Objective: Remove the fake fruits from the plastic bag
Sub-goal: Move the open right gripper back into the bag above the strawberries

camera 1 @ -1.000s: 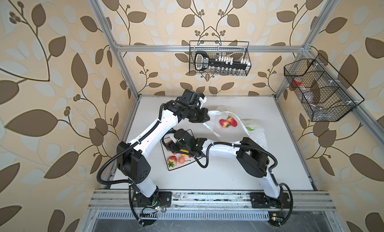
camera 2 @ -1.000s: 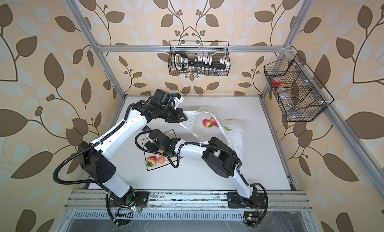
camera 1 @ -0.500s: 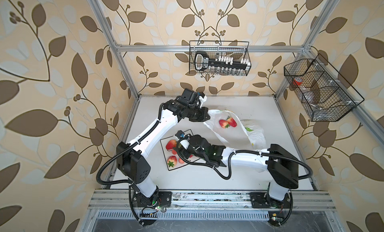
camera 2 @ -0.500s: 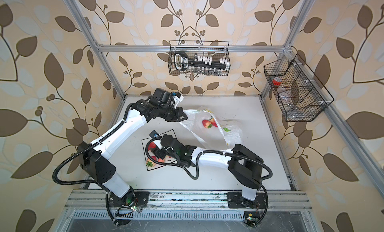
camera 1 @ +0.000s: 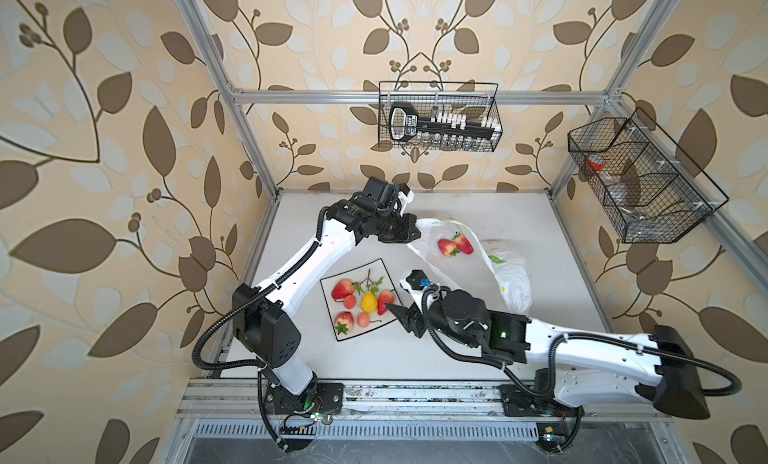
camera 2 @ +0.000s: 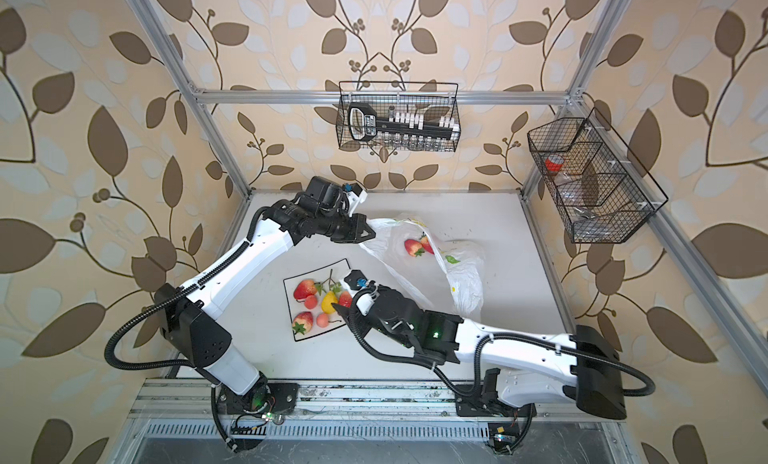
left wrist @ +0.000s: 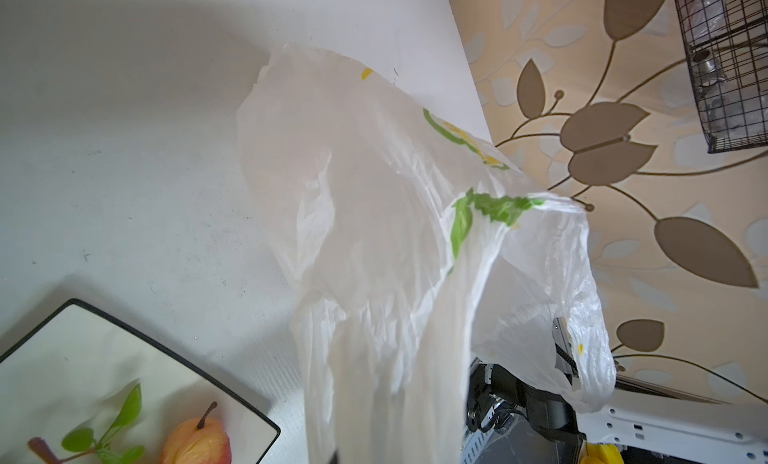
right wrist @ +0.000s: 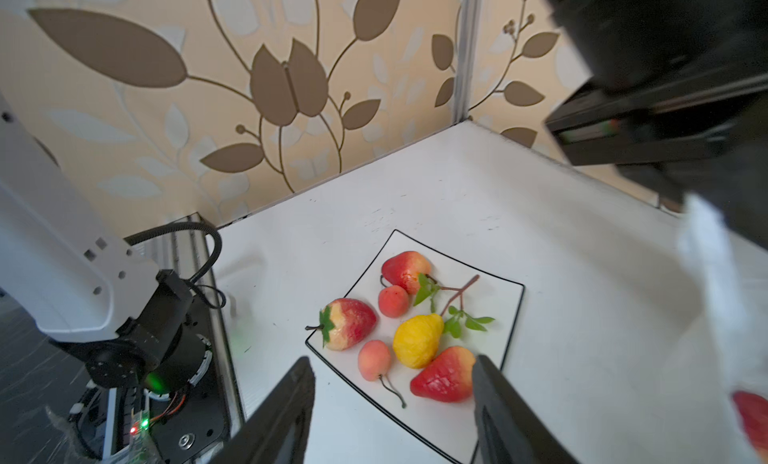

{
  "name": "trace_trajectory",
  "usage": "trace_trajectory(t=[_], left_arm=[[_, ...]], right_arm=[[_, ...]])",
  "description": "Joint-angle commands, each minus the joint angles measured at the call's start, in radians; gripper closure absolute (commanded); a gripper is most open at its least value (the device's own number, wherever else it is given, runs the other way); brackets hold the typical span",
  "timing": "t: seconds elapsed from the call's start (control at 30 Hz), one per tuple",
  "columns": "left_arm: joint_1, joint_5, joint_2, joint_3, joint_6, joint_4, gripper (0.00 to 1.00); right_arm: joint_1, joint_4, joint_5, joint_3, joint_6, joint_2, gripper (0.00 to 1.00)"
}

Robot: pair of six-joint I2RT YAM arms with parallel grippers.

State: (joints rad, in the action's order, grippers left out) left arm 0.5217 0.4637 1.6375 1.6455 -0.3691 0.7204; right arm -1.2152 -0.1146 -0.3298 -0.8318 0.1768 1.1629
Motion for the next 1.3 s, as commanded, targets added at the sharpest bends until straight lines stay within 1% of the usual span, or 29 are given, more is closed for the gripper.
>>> trace_trajectory(t=[0.0,0.1,0.23,0.3,0.4,0.53,0.6,0.7,0.83,1.03,1.1,1.27], left_arm=[[-0.012,0.004,-0.049,-0.016,0.001,-0.037,1.0],[-0.012,0.01,-0.05,-0.022,-0.003,-0.044,1.0],[-0.012,0.016,-0.053,-0.028,0.0,-0.042,1.0],[-0.013,0.018,-0.058,-0.032,0.001,-0.041,1.0],[-0.012,0.02,-0.064,-0.036,0.006,-0.035,1.0],[-0.012,0.016,-0.081,-0.05,0.012,-0.029,1.0],[-0.012,0.019,-0.088,-0.065,0.012,-0.035,1.0],[-0.012,0.022,-0.094,-0.079,0.009,-0.036,1.0],[-0.012,0.018,-0.104,-0.094,0.013,-0.035,1.0],[-0.012,0.011,-0.114,-0.108,0.026,-0.023,1.0],[-0.013,0.007,-0.113,-0.107,0.034,-0.015,1.0],[-0.012,-0.006,-0.124,-0.115,0.049,0.002,1.0]], right_arm=[[0.001,0.161,-0.152,0.012,0.109,-0.112,0.44],[0.005,0.25,-0.21,-0.01,0.162,-0.182,0.47],[0.017,0.303,-0.269,-0.046,0.199,-0.212,0.52],[0.032,0.306,-0.271,-0.053,0.179,-0.208,0.52],[0.089,0.319,-0.252,-0.058,0.118,-0.199,0.54],[0.198,0.315,-0.189,-0.063,-0.009,-0.2,0.56],[0.239,0.307,-0.168,-0.059,-0.12,-0.18,0.56],[0.281,0.298,-0.176,-0.067,-0.283,-0.135,0.57],[0.289,0.285,-0.223,-0.091,-0.446,-0.074,0.6],[0.293,0.254,-0.283,-0.057,-0.663,-0.015,0.64],[0.305,0.243,-0.286,-0.05,-0.706,0.003,0.64],[0.361,0.22,-0.269,-0.034,-0.752,0.028,0.65]])
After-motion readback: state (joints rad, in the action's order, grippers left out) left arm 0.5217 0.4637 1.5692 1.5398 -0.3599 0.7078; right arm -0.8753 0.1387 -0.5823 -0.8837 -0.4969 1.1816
